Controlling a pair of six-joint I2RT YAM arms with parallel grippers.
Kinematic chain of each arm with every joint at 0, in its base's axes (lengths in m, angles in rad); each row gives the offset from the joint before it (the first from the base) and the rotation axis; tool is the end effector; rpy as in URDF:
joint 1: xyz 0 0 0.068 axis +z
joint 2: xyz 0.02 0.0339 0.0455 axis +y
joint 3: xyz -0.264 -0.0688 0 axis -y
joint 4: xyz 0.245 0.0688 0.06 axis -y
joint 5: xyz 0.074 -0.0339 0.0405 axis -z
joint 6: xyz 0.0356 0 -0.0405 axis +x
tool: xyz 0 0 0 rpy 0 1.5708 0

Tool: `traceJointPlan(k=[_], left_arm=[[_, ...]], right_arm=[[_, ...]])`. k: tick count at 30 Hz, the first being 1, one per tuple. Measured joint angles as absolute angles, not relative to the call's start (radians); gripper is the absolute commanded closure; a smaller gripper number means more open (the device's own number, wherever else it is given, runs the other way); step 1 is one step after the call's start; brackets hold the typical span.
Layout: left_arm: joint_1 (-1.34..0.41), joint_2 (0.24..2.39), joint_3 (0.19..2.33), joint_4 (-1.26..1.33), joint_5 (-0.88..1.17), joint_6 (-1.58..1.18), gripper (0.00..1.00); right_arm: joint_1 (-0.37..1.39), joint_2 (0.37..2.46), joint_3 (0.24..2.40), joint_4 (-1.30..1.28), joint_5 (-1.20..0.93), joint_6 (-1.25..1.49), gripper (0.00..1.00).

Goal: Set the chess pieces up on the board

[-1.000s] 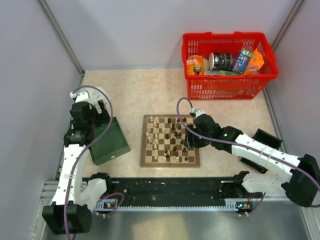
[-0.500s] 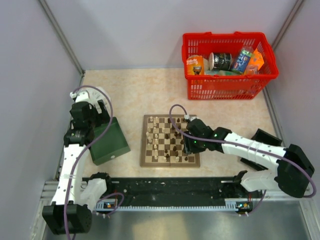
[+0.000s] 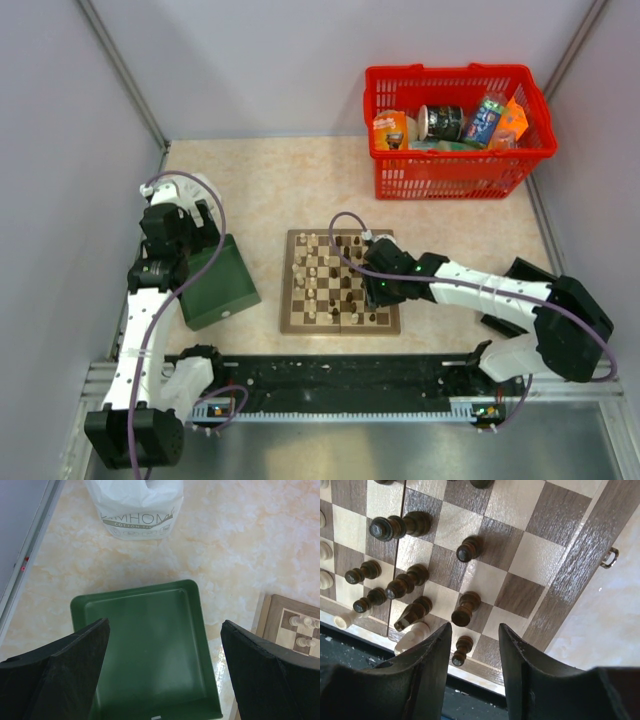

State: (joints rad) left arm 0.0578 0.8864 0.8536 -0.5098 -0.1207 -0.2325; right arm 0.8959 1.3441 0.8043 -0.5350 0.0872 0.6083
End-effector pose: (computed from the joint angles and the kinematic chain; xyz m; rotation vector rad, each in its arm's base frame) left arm 0.1930 0.0155 0.3135 -0.3761 2.0753 0.0230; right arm 0.1610 0.1962 0.2000 -0.3568 2.6722 0.3804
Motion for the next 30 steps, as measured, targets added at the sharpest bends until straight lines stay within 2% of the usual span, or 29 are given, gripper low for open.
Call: traceJointPlan(k=[2,20,22,23,24,30], left_arm=[[0.058,0.886,0.854,-0.51,-0.121,-0.233,0.02],[0.058,0.886,0.853,-0.51,-0.121,-0.233,0.02],[0.058,0.886,0.853,-0.51,-0.121,-0.233,0.02],[0.058,0.886,0.853,-0.51,-0.121,-0.233,0.02],[0.058,0.886,0.853,-0.51,-0.121,-0.233,0.02],[0.058,0.886,0.853,-0.51,-0.121,-0.233,0.02]], right_arm=[[0.897,1.358,0.817,-0.53,0.093,0.604,0.61],[0.91,1.393,0.838,-0.513,0.119,0.601,0.62],[0.91,1.396,0.845,-0.511,0.121,0.597,0.63],[0.91,1.398,0.848,-0.508,0.123,0.595,0.69],[0.91,1.399,0.849,-0.507,0.123,0.595,0.7],[0.91,1.404,0.852,-0.506,0.123,0.595,0.69]])
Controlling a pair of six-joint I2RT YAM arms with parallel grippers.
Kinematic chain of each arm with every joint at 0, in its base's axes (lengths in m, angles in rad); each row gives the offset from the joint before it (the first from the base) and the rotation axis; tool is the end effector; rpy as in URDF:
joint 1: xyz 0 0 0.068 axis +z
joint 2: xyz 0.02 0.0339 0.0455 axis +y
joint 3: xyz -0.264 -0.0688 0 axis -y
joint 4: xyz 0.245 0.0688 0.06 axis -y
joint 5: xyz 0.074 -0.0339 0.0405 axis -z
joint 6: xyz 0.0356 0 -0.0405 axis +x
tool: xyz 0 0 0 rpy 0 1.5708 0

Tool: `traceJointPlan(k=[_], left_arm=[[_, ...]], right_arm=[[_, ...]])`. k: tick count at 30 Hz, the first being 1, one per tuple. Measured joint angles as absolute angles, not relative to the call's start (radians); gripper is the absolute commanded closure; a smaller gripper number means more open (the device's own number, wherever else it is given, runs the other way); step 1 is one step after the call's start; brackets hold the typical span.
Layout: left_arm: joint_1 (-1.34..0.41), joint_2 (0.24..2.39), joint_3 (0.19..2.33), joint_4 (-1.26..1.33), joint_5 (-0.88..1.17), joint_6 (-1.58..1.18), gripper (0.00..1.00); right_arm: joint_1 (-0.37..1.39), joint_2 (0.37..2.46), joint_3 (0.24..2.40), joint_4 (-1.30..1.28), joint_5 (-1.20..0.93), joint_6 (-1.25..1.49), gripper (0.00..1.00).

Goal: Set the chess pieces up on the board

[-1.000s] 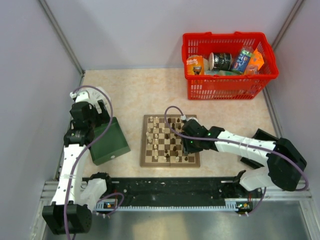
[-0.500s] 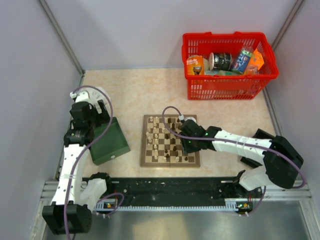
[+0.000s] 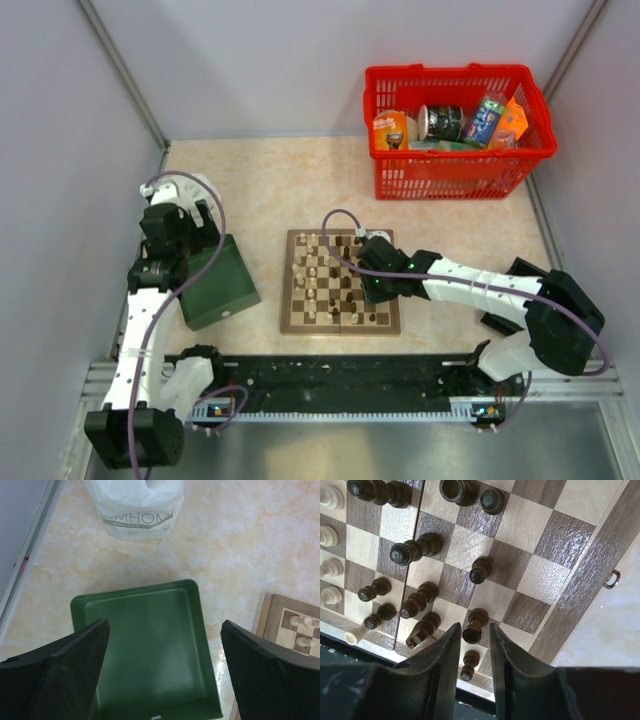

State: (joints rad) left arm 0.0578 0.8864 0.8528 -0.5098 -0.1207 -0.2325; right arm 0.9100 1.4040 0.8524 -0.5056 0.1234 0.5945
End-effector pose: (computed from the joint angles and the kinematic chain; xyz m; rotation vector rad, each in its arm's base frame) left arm 0.1930 0.0155 0.3132 -0.3761 2.0761 0.0231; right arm 0.1692 0.2105 0.2013 -0.3755 2.6355 0.3575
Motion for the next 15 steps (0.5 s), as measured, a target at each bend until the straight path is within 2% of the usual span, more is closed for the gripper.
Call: traceJointPlan(k=[9,11,15], left_arm=[[0.058,0.886,0.852,-0.51,-0.121,-0.233,0.02],[0.058,0.886,0.852,-0.51,-0.121,-0.233,0.02],[0.058,0.886,0.852,-0.51,-0.121,-0.233,0.02]], right_arm=[[0.91,1.411,0.852,-0.505,0.124,0.594,0.71],[0.91,1.417,0.852,-0.505,0.125,0.594,0.76],[0.91,1.423,0.853,-0.505,0.13,0.594,0.74]])
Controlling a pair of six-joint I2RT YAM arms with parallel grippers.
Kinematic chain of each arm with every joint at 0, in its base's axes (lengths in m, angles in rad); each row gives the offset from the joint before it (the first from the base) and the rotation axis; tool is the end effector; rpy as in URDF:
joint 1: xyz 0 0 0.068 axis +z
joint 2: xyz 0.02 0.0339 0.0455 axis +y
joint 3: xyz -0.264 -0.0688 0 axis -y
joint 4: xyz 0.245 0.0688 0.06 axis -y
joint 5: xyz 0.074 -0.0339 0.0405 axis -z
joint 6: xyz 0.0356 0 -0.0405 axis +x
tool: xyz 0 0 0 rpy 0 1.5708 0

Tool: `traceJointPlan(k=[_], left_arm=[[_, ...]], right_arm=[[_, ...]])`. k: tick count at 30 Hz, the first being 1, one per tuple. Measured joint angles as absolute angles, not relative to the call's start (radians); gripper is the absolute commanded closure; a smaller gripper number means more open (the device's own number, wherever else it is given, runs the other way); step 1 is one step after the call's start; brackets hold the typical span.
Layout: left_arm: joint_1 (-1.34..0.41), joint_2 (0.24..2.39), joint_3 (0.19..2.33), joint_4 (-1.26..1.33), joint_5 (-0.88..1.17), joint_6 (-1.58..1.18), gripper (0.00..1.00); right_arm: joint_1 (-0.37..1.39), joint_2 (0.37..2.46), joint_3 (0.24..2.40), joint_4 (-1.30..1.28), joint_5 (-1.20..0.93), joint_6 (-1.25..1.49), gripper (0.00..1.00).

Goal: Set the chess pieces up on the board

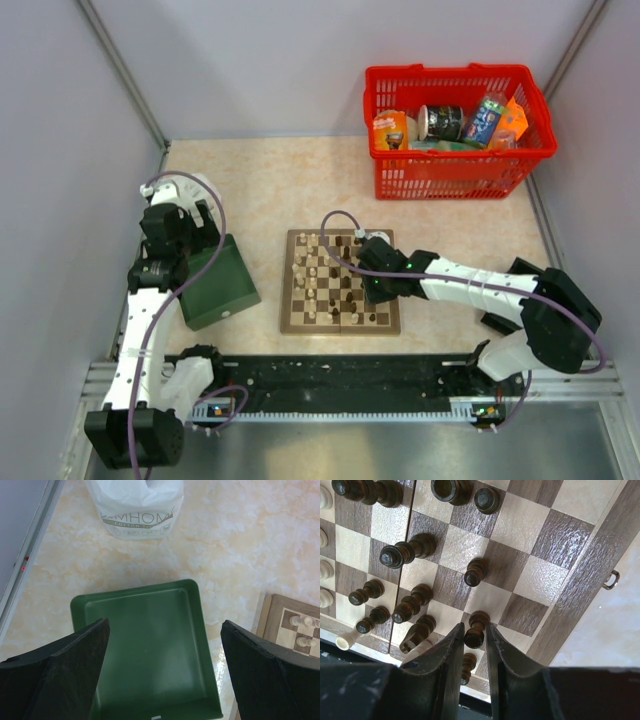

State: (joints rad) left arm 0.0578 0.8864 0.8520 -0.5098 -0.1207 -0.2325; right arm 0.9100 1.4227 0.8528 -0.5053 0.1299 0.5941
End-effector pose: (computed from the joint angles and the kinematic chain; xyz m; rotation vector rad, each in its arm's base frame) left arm 0.1930 0.0155 0.3130 -0.3762 2.0769 0.0232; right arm 0.1704 0.2117 0.1968 -0.3770 2.6468 0.3350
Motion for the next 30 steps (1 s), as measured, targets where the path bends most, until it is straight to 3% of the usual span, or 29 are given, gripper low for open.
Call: traceJointPlan(k=[9,14,21,30], left_arm=[[0.058,0.886,0.852,-0.51,-0.121,-0.233,0.02],[0.058,0.886,0.852,-0.51,-0.121,-0.233,0.02],[0.058,0.886,0.852,-0.51,-0.121,-0.233,0.02],[0.058,0.886,0.85,-0.51,-0.12,-0.234,0.02]], right_arm=[[0.91,1.423,0.853,-0.505,0.138,0.591,0.78],[0.91,1.422,0.861,-0.515,0.145,0.587,0.9],[0.906,1.375,0.942,-0.567,0.231,0.569,0.94],[0.693,1.349,1.007,-0.564,0.267,0.492,0.94]])
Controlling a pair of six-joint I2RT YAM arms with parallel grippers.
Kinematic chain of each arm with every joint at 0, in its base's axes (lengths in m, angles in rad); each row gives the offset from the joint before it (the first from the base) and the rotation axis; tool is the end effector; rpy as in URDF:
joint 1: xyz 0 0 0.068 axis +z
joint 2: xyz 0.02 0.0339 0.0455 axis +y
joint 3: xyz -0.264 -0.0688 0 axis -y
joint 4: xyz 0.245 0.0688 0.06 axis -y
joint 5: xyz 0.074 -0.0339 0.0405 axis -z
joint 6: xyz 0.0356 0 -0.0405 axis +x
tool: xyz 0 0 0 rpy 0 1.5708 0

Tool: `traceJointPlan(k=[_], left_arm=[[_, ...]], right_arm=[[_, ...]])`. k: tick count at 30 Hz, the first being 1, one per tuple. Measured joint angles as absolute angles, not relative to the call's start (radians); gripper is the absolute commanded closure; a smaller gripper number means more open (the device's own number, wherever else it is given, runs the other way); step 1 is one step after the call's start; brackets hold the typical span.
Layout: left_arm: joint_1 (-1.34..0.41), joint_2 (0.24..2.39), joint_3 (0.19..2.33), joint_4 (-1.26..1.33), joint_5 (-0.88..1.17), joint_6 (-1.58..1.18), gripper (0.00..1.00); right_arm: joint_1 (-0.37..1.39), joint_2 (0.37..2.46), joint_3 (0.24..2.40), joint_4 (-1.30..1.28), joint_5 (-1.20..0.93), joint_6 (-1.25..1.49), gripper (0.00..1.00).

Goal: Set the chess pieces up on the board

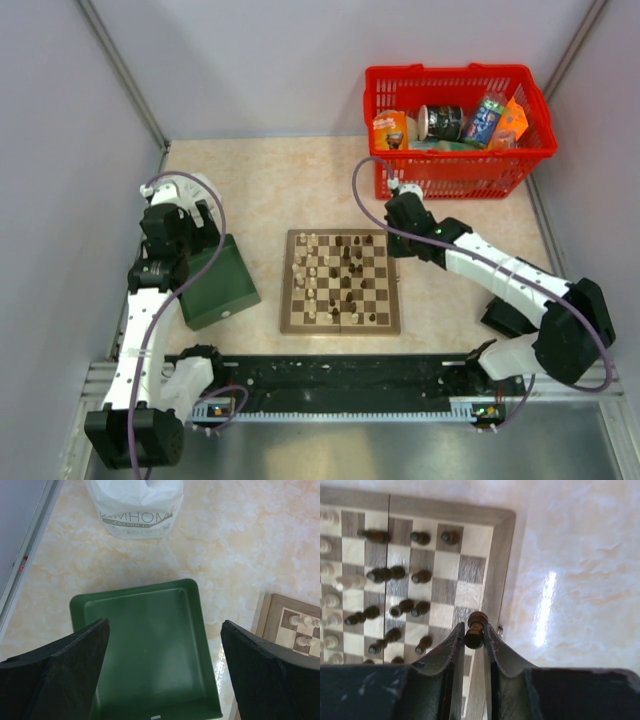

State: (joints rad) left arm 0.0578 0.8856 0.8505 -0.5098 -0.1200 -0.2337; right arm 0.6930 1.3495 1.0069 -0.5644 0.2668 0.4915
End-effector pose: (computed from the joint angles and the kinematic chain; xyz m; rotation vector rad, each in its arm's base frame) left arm 0.1928 0.0154 0.3126 -0.3771 2.0775 0.0219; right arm 0.2212 0.1715 0.2599 -0.1332 2.4401 0.1979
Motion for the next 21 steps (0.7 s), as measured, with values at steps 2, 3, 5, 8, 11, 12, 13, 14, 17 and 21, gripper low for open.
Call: traceJointPlan(k=[2,3,5,8,11,12,13,14,17,21], left_arm=[[0.058,0.886,0.85,-0.511,-0.117,-0.237,0.02],[0.058,0.886,0.85,-0.512,-0.113,-0.239,0.02],[0.058,0.883,0.85,-0.524,-0.097,-0.25,0.02],[0.058,0.862,0.834,-0.533,-0.079,-0.269,0.02],[0.058,0.835,0.815,-0.547,-0.07,-0.275,0.02],[0.058,0.828,0.811,-0.551,-0.07,-0.278,0.02],[0.058,0.822,0.806,-0.551,-0.07,-0.278,0.02],[0.058,0.818,0.801,-0.551,-0.069,-0.279,0.02],[0.058,0.811,0.786,-0.553,-0.067,-0.283,0.02],[0.058,0.812,0.783,-0.553,-0.068,-0.284,0.02]], right_arm=[[0.657,1.37,1.037,-0.56,0.267,0.469,0.94],[0.644,1.386,1.053,-0.553,0.263,0.459,0.94],[0.622,1.421,1.077,-0.532,0.249,0.442,0.94],[0.59,1.491,1.106,-0.493,0.221,0.42,0.94],[0.567,1.56,1.118,-0.466,0.197,0.41,0.94],[0.564,1.582,1.121,-0.462,0.191,0.406,0.94],[0.561,1.602,1.122,-0.454,0.185,0.403,0.94],[0.56,1.617,1.122,-0.448,0.18,0.401,0.94],[0.559,1.662,1.123,-0.434,0.158,0.393,0.94],[0.558,1.71,1.14,-0.421,0.144,0.387,0.94]])
